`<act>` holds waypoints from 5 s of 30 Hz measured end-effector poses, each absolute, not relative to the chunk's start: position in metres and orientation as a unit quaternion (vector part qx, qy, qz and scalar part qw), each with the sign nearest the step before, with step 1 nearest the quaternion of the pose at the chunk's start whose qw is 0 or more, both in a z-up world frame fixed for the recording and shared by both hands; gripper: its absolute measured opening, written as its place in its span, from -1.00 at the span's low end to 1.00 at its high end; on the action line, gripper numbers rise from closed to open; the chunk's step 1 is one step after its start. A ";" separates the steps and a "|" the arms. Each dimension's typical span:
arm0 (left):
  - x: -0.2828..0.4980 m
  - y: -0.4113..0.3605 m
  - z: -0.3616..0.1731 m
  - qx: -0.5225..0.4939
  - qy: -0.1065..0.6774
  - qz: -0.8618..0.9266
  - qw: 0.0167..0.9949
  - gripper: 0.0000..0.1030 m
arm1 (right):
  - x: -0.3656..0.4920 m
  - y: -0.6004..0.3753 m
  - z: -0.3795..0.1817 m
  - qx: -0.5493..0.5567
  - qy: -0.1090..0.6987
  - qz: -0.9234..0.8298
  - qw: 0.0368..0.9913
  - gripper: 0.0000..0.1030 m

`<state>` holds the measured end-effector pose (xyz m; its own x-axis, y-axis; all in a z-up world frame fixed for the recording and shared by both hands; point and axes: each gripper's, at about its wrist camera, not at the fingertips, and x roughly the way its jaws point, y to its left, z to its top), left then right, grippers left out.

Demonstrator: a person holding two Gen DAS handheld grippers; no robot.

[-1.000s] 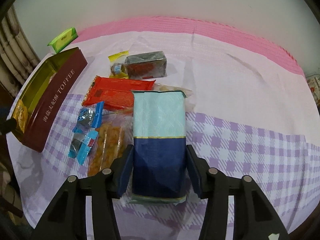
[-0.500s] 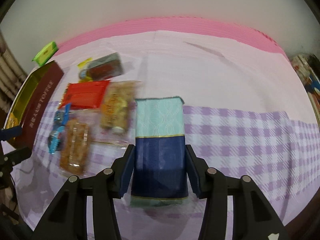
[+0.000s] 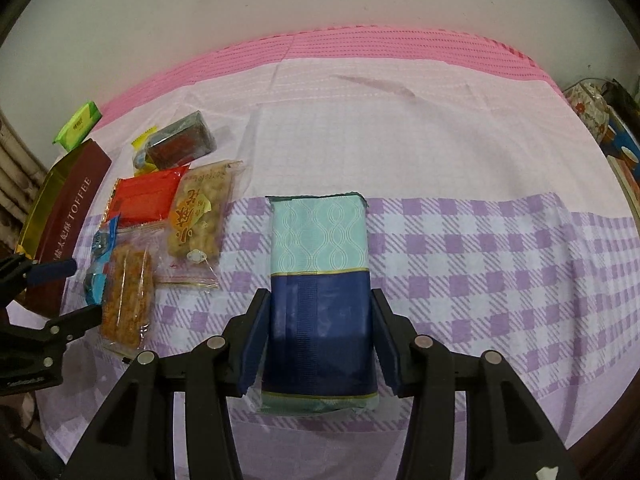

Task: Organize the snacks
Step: 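Grasp the teal-and-navy box with right gripper while left grasps blue candy, then carry the blue-wrapped candy into the gold tin and release it, then lower the teal-and-navy box into the gold tin with right gripper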

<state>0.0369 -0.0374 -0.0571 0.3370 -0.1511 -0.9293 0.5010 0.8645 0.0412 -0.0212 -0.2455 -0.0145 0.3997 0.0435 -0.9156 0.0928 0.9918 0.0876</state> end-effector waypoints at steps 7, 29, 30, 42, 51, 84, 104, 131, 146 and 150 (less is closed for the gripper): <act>0.053 -0.045 -0.062 0.148 0.556 -0.203 0.793 0.03 | -0.020 -0.244 -0.015 0.063 0.548 -0.014 0.834 -0.10; 0.039 -0.003 -0.040 0.068 0.557 -0.175 0.809 -0.47 | -0.020 -0.230 -0.019 0.012 0.553 -0.030 0.833 -0.03; 0.039 -0.001 -0.036 0.065 0.555 -0.172 0.811 -0.46 | -0.020 -0.230 -0.019 0.011 0.553 -0.031 0.832 -0.03; 0.043 0.051 -0.001 0.024 0.522 -0.131 0.842 -0.47 | -0.007 -0.232 -0.023 0.010 0.562 -0.041 0.826 0.07; 0.049 0.108 -0.005 0.000 0.530 -0.061 0.846 -0.47 | 0.009 -0.233 -0.026 0.013 0.568 -0.049 0.822 0.17; 0.068 0.171 -0.063 0.000 0.566 0.024 0.824 -0.45 | 0.020 -0.223 -0.026 0.012 0.572 -0.057 0.818 -0.08; 0.062 0.167 -0.031 0.003 0.530 0.004 0.848 0.10 | 0.010 -0.207 0.002 0.004 0.550 -0.076 0.831 -0.09; 0.020 0.250 0.001 -0.016 0.487 0.166 0.858 0.28 | 0.065 0.014 0.053 0.000 0.524 0.141 0.840 -0.09; 0.018 0.278 -0.013 -0.037 0.504 0.204 0.838 0.28 | 0.071 0.095 0.025 0.004 0.555 0.190 0.810 -0.08; 0.018 0.279 -0.015 -0.041 0.505 0.202 0.838 0.29 | 0.073 0.104 0.017 -0.003 0.560 0.185 0.808 -0.08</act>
